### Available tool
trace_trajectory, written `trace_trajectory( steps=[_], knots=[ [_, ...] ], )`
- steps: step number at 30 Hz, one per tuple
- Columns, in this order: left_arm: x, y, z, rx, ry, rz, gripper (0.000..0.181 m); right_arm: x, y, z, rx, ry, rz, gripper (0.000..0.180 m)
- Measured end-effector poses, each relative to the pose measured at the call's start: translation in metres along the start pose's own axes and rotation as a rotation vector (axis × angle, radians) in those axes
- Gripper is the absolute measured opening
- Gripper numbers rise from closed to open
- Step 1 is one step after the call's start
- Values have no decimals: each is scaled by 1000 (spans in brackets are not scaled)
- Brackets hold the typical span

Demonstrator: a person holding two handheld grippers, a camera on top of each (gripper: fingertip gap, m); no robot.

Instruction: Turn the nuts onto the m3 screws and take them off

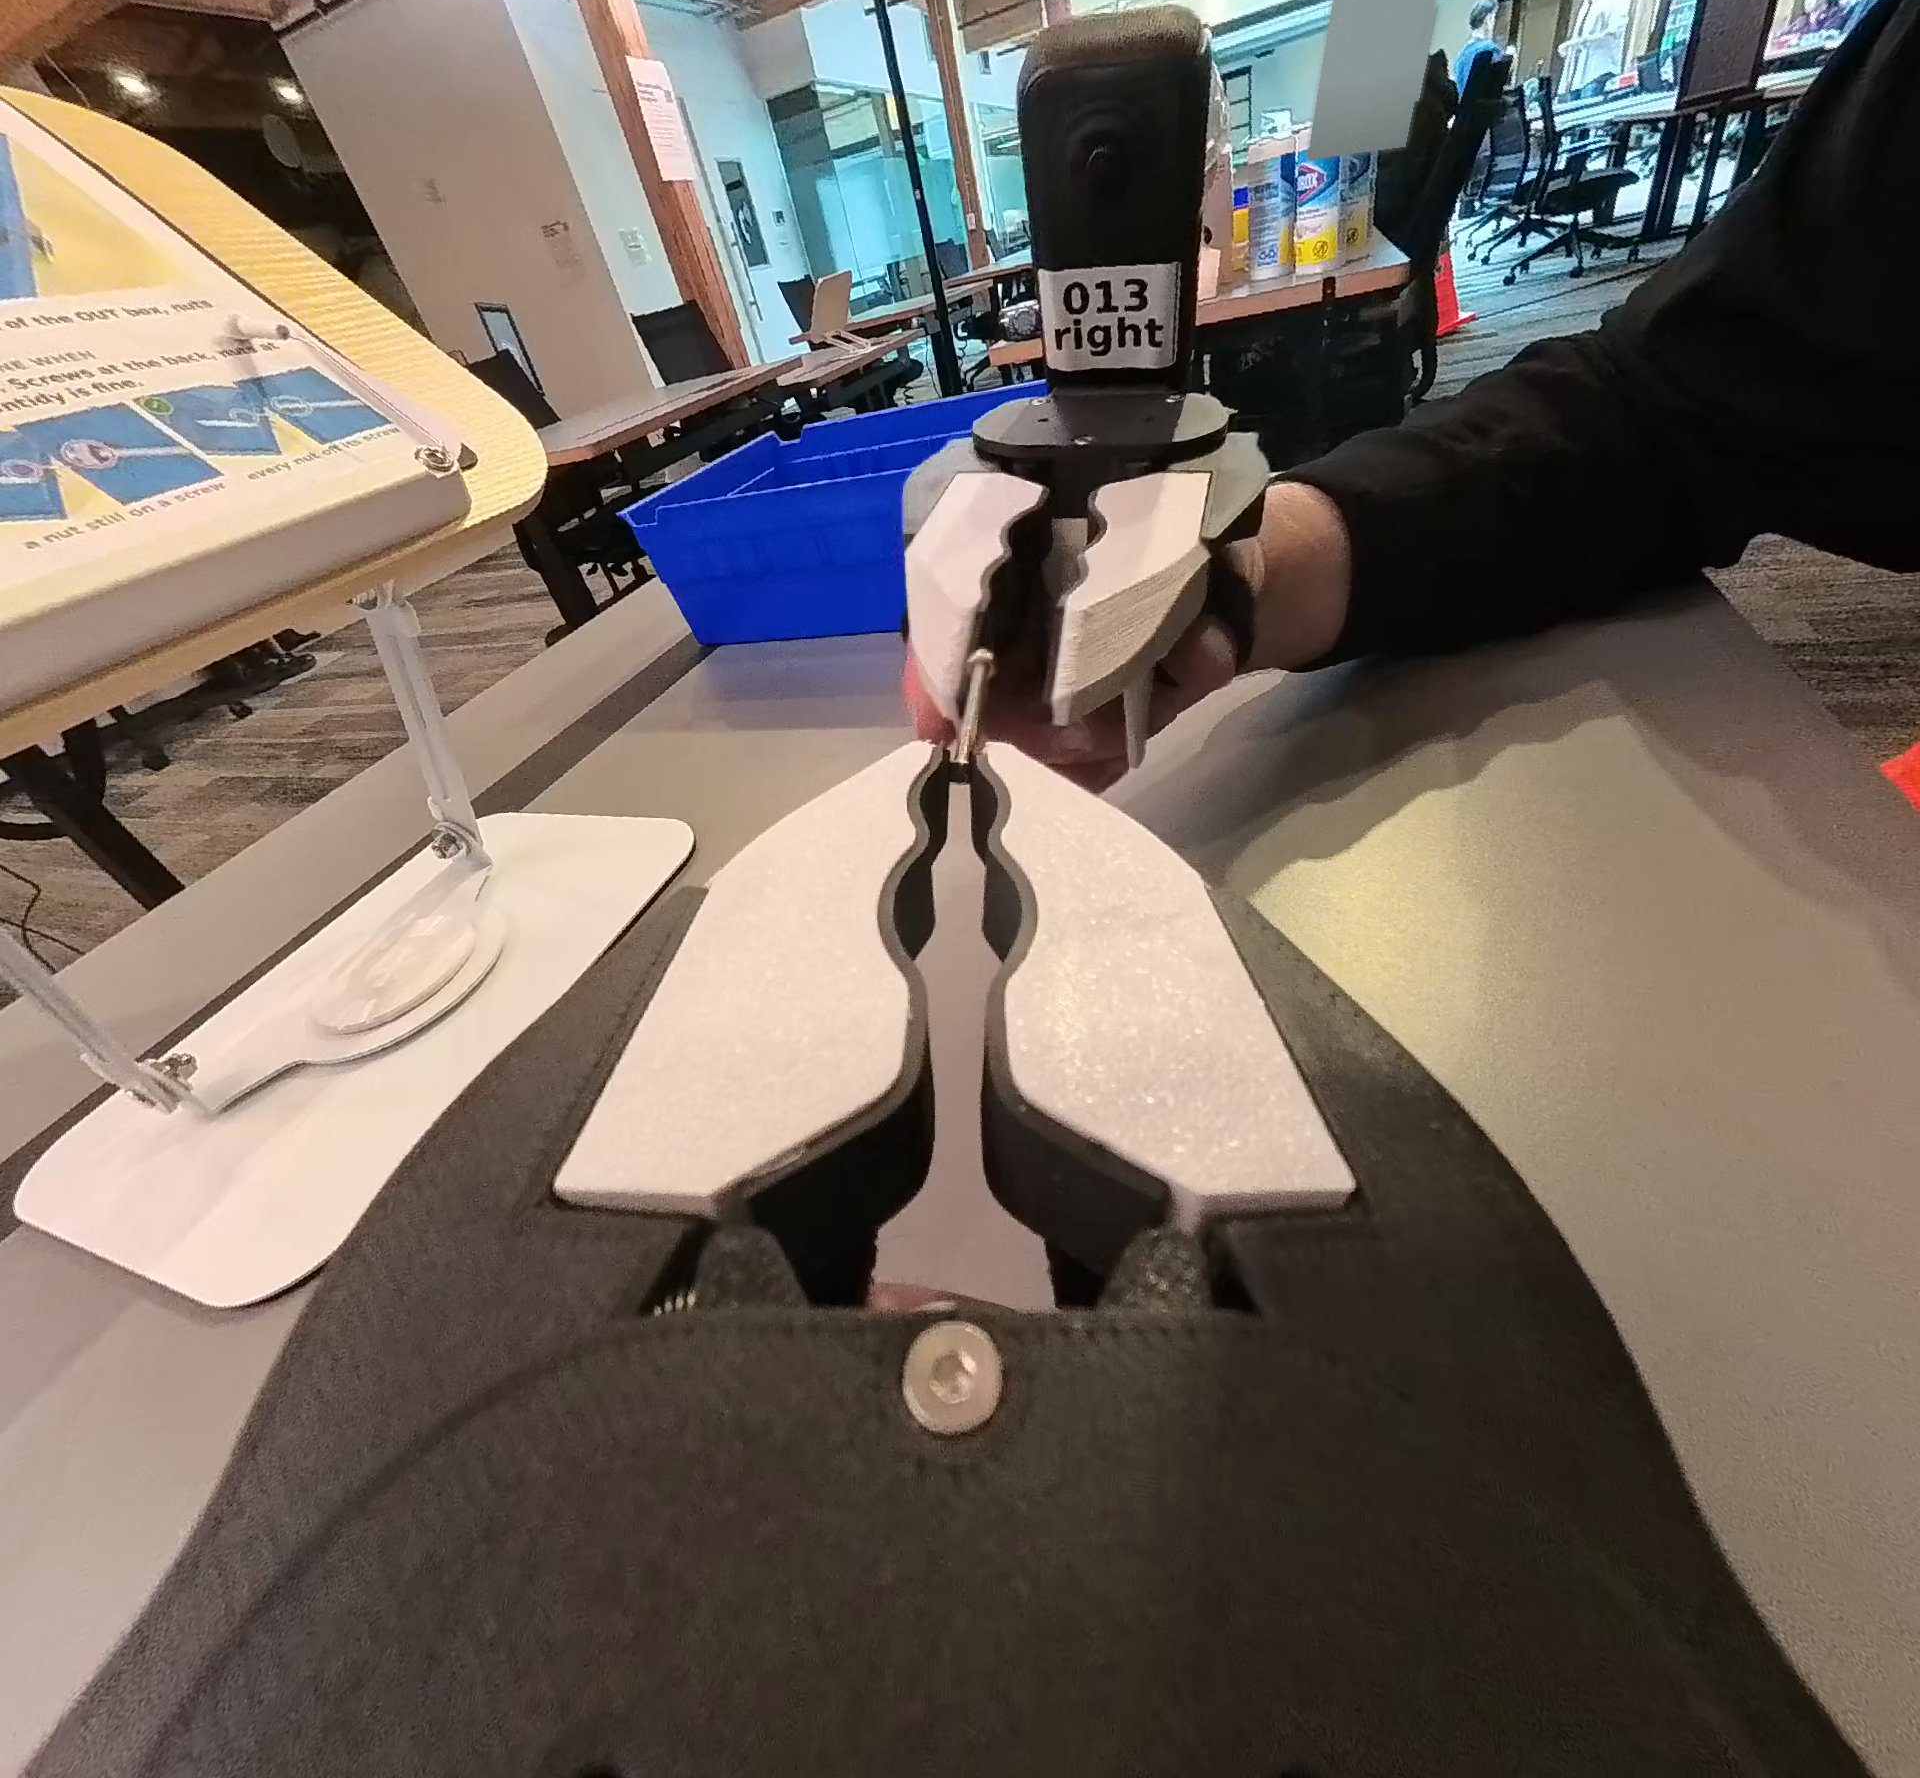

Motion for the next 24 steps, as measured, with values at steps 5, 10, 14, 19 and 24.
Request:
trace_trajectory(
  steps=[5,10,14,19,24],
  knots=[
    [0,0,0,0,0,0,3,2,0,-5,-42,-6,-9,8],
    [1,0,0,1,1,-6,4,-2,-2,2,1,20,19,14],
    [0,0,0,-1,2,-2,3,4,0,-3,-28,5,-22,8],
    [1,0,0,2,1,-3,3,-1,-2,4,17,13,14,16],
    [1,-1,0,1,0,-3,3,7,1,-4,-32,-1,-44,6]
  ],
)
Point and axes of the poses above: each gripper's, where its closed fingertips meet, y out along the fingers, x out of its underside, z = x × y across the jaws, the point moved 6 cm from there along -y, back along the fingers, and after that the axes turned 15 degrees about z, right-handed, at the moved point
